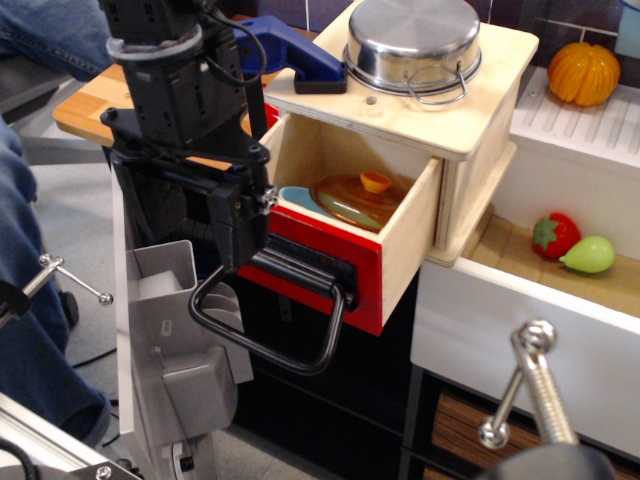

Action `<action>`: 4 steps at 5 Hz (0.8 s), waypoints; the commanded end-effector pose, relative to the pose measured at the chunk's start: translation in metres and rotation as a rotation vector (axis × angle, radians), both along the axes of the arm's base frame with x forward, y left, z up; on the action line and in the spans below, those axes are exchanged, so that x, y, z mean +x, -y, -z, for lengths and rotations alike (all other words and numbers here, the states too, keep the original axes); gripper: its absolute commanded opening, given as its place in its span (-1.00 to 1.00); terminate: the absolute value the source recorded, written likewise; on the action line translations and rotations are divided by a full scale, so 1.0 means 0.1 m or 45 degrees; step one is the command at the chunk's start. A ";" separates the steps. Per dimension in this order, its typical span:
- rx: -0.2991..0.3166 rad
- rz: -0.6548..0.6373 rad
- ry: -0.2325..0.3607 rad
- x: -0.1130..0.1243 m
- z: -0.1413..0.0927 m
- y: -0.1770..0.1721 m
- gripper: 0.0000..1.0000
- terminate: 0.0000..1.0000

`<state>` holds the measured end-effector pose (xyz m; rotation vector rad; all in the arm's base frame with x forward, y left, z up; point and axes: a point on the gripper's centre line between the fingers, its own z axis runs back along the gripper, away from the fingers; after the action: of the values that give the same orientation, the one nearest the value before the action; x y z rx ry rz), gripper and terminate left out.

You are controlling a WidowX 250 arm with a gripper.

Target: Close drawer of box

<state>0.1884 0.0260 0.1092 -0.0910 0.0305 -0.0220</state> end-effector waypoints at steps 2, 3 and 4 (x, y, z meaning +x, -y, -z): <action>0.039 -0.071 0.015 0.03 0.16 0.06 1.00 -1.00; 0.057 -0.110 0.014 0.15 0.27 0.10 1.00 -1.00; 0.085 -0.127 0.036 0.25 0.37 0.15 1.00 -1.00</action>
<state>0.2103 0.0097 0.0645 -0.0249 0.0222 0.0792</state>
